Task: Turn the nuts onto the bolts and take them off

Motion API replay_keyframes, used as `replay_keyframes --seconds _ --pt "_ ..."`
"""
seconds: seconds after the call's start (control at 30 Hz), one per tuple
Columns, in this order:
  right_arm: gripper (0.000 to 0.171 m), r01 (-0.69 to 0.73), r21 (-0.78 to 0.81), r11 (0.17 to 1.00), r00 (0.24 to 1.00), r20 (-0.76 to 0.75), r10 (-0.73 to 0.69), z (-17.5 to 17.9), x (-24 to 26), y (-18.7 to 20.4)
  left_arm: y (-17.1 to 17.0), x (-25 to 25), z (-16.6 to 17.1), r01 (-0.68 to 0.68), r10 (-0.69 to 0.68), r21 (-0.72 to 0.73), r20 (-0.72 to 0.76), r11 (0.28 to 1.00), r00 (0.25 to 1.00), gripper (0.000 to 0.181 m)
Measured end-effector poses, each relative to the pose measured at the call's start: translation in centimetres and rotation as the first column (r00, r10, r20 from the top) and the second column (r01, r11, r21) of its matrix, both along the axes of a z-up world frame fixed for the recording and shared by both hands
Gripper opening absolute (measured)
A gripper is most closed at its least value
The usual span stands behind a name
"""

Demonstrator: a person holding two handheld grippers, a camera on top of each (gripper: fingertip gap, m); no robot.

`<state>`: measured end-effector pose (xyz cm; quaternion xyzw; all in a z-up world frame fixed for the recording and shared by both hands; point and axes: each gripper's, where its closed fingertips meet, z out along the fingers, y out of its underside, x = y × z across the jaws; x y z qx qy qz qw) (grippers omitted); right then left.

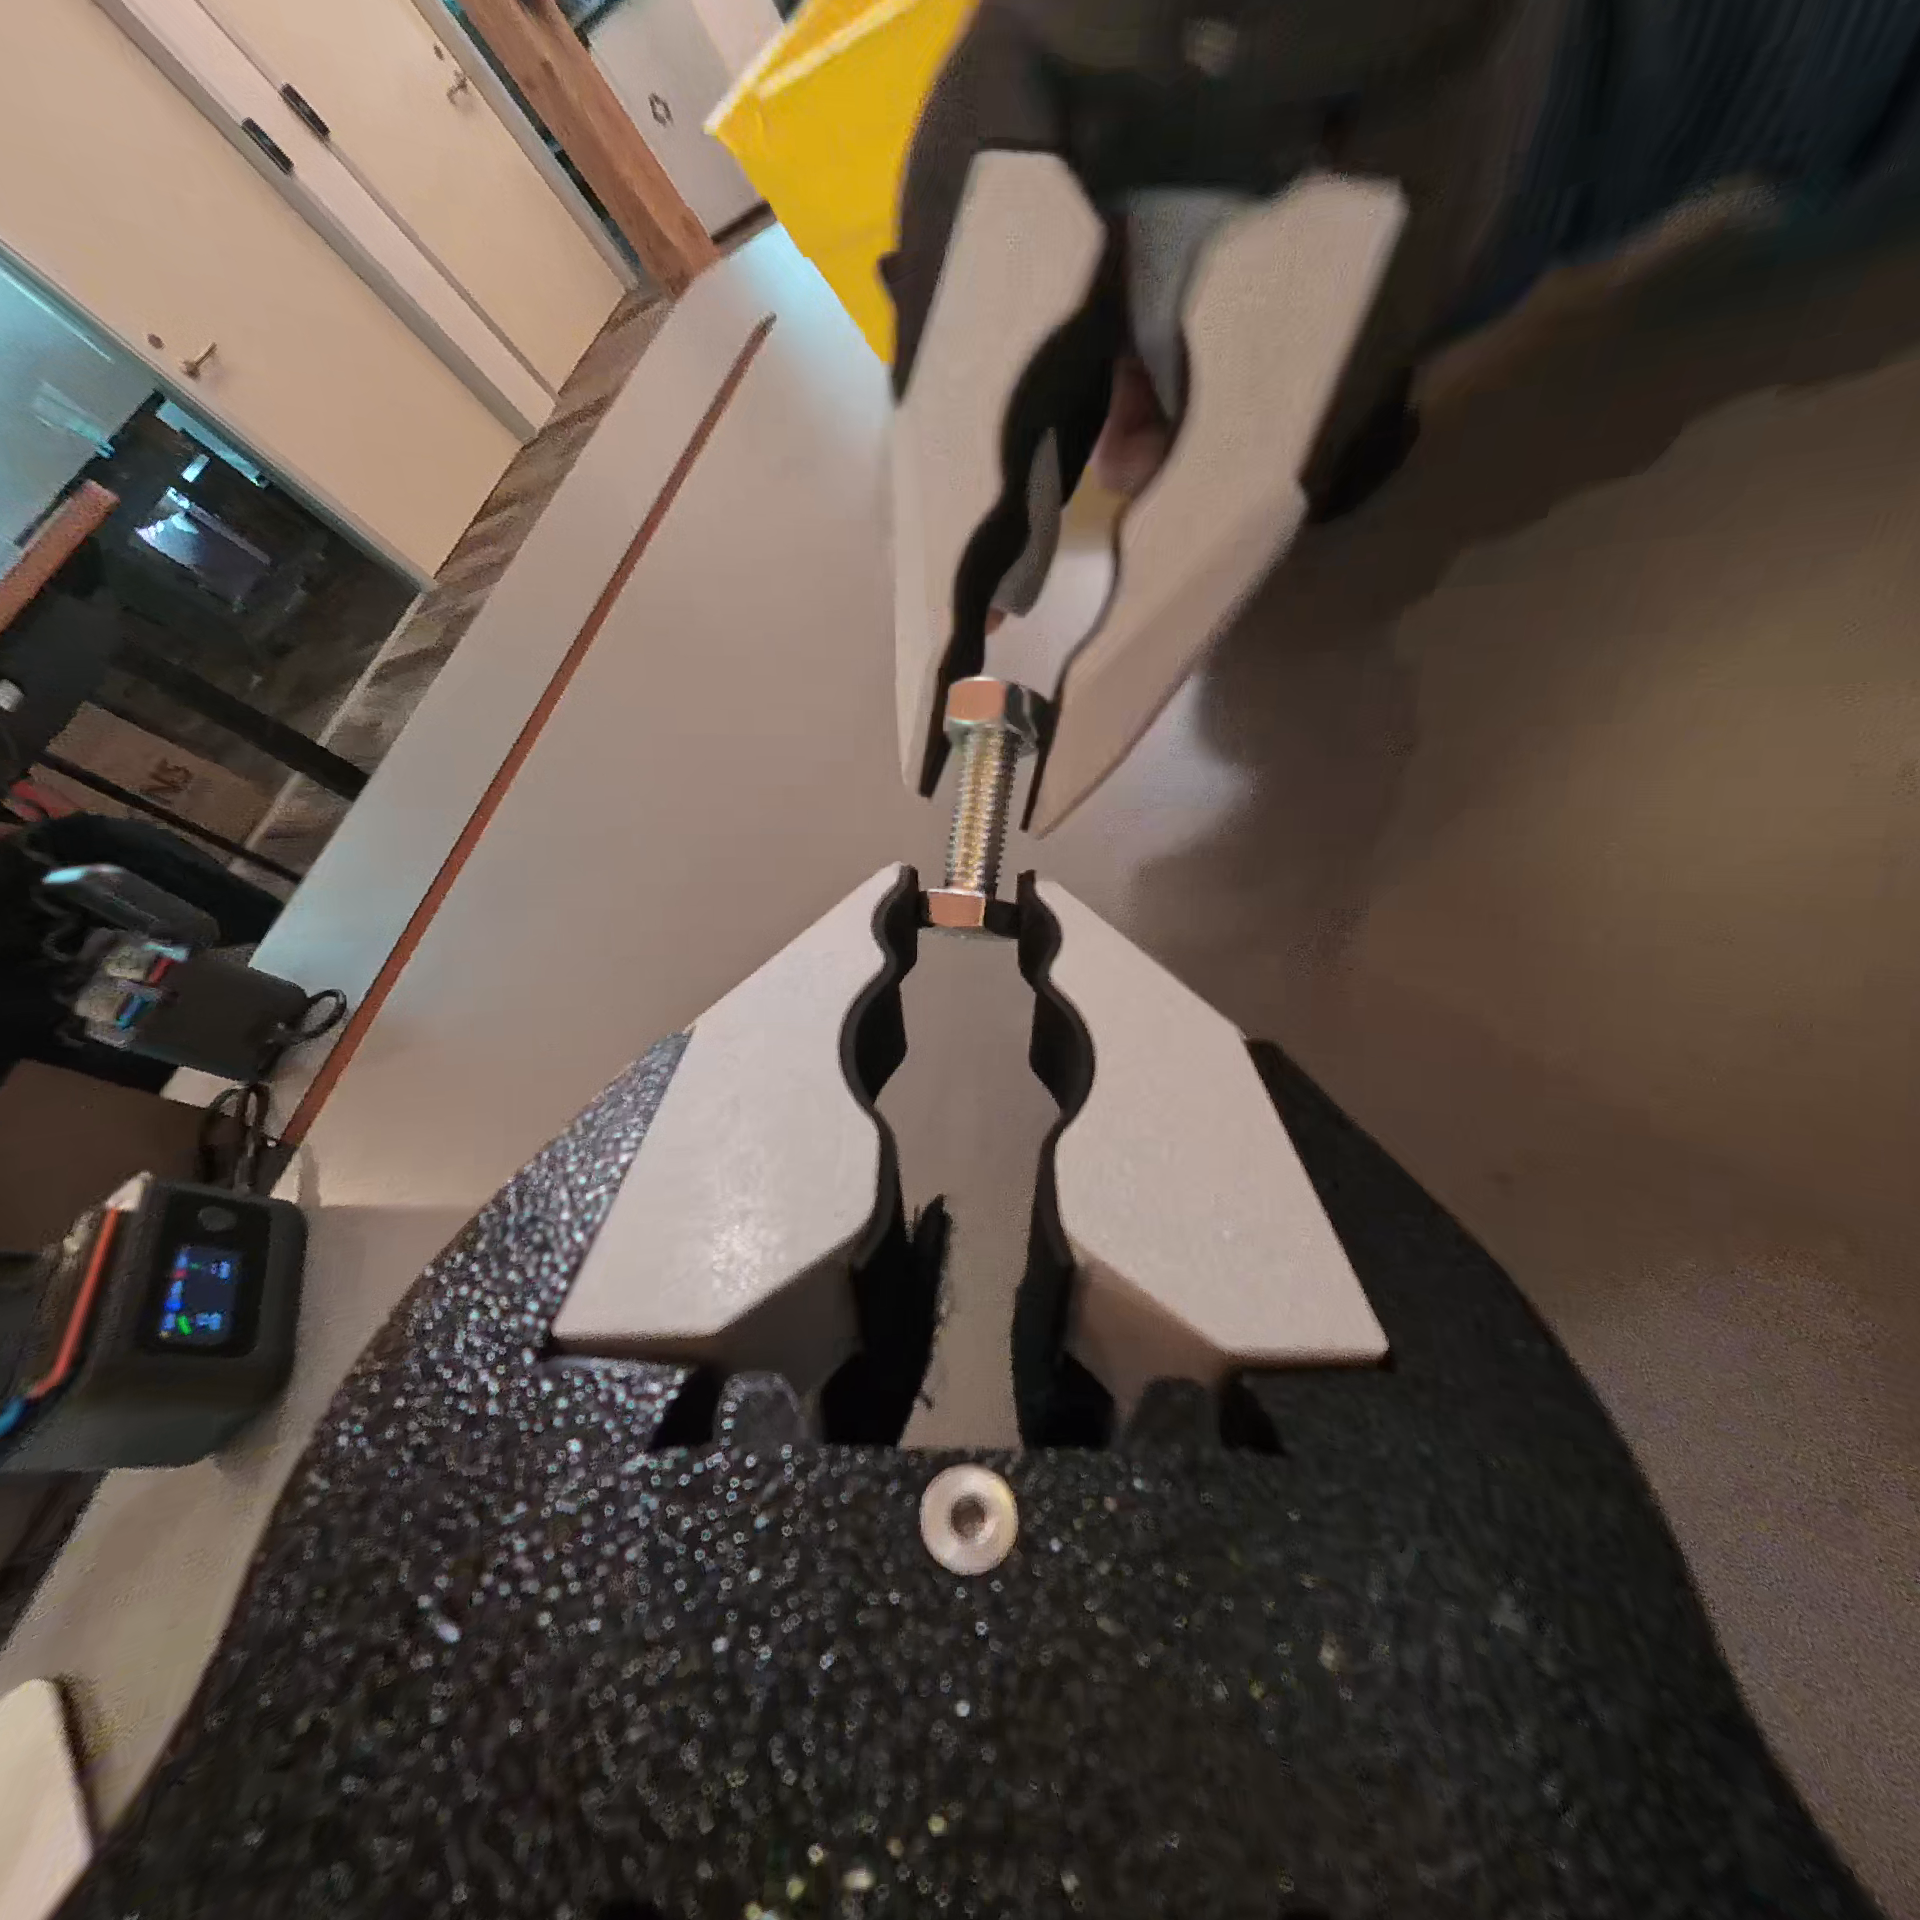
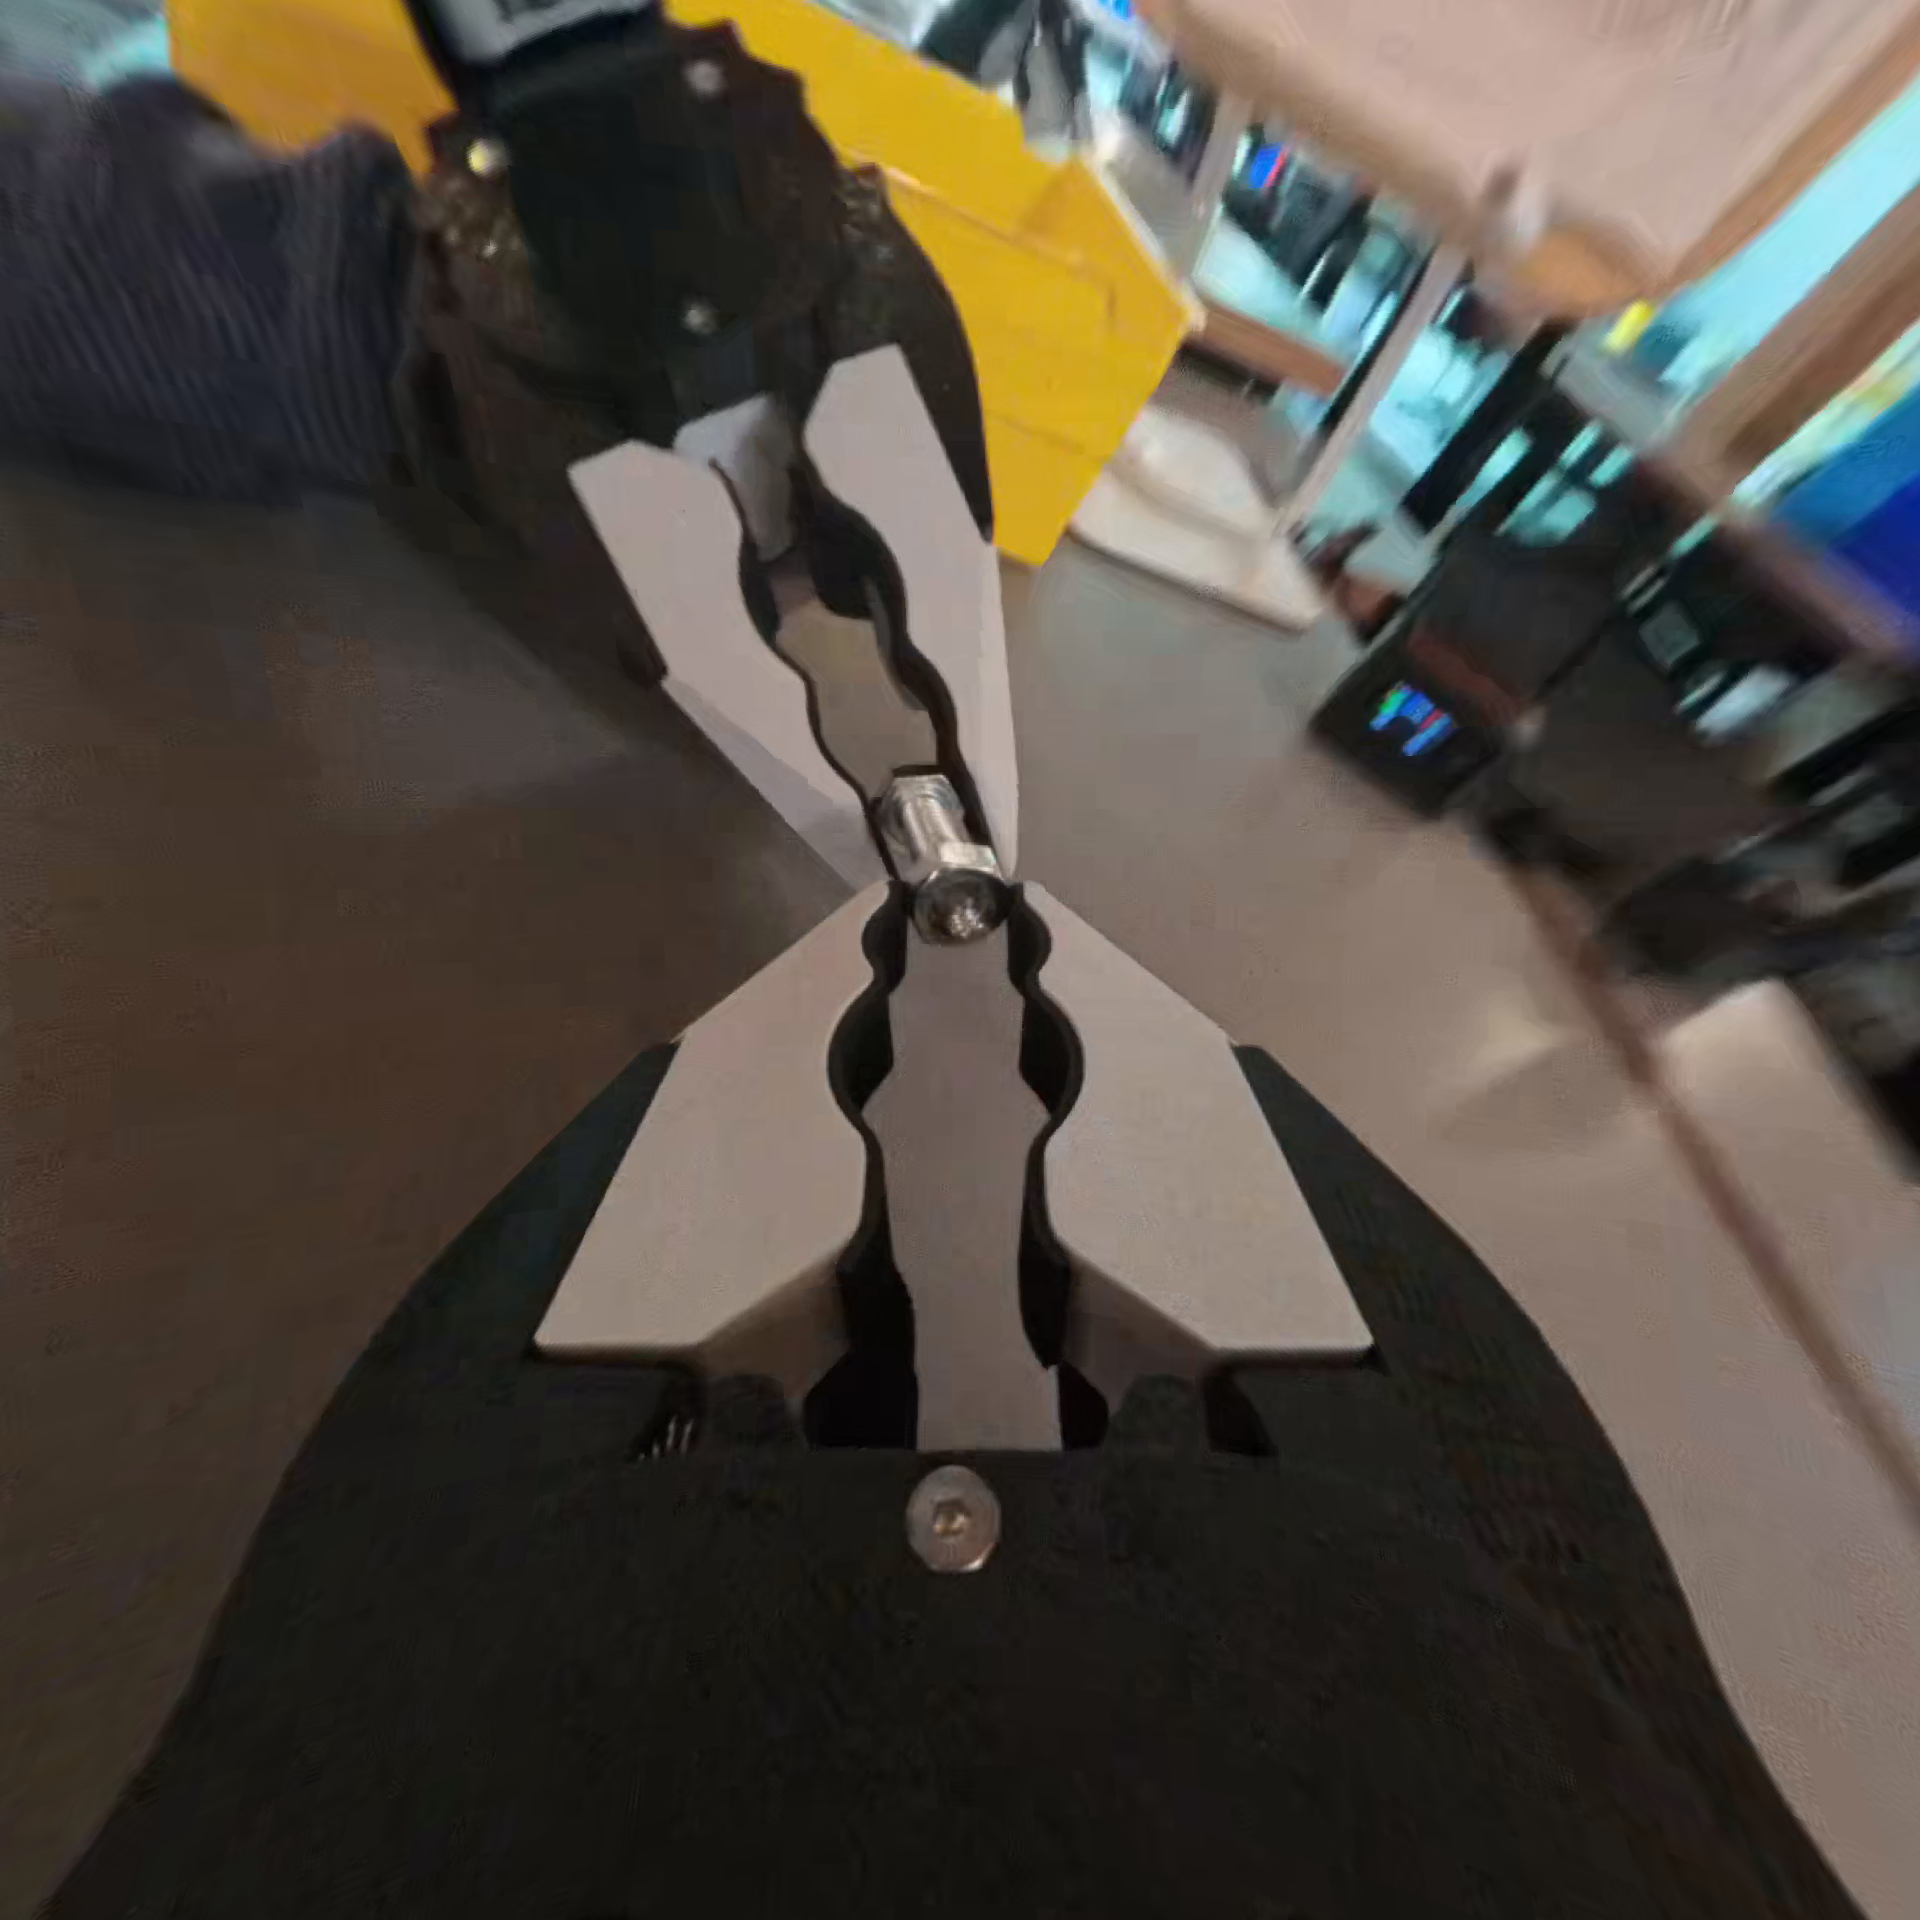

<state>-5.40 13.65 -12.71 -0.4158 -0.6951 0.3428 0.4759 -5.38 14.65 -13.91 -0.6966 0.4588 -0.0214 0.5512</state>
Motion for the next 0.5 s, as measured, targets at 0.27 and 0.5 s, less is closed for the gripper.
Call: replay_keyframes --seconds 0.27,0.5 --pt "0.017 0.137 0.847 0.514 0.988 -0.153 -0.011 0.4 -1.2 0.1 -2.0 0.1 0.3 0.162 0.105 -0.494 0.468 0.854 0.877 0.017" --pt "0.033 0.167 0.624 0.763 0.983 -0.170 -0.076 1.0 -0.6 -0.8 -1.7 -0.1 2.3 0.267 0.099 -0.444 0.646 0.855 0.757 0.016"
